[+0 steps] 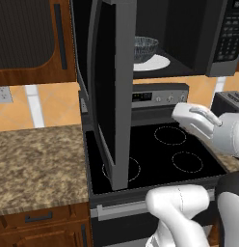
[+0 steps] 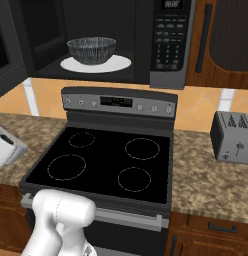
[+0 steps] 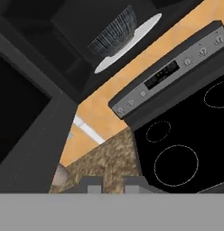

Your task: Open the microwave, place the bowl with waffle inside the microwave, then close the microwave door and turn it on.

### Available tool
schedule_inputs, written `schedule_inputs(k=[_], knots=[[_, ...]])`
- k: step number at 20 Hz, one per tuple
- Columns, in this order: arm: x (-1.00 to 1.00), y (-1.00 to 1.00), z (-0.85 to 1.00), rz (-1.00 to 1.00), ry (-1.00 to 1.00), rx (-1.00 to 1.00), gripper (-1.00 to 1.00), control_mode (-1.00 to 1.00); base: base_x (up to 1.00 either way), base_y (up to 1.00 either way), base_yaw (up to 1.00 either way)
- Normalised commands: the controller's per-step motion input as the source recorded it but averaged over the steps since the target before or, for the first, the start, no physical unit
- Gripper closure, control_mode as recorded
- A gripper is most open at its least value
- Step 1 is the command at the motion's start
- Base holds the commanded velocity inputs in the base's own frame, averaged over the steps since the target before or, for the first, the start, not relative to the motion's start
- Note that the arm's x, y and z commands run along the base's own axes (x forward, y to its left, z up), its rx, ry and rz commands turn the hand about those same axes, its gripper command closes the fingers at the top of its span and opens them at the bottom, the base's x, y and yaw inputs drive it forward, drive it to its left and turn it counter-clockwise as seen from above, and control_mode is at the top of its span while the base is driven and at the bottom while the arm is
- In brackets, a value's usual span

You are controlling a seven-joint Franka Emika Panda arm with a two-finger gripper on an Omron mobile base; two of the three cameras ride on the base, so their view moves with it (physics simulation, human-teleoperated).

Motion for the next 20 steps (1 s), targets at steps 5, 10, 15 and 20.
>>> schedule_inputs(k=[5, 10, 15, 20], knots=[[-0.85, 0.50, 0.00, 0.06, 0.02, -0.21, 1.00, -1.00, 0.00, 0.00, 0.00], [-0.60, 0.33, 0.00, 0.00, -0.04, -0.23, 1.00, -1.00, 0.00, 0.00, 0.00], [-0.45, 0.28, 0.00, 0.00, -0.11, -0.35, 1.00, -1.00, 0.00, 0.00, 0.00], [-0.64, 0.34, 0.00, 0.00, -0.24, -0.40, 1.00, -1.00, 0.00, 0.00, 0.00]])
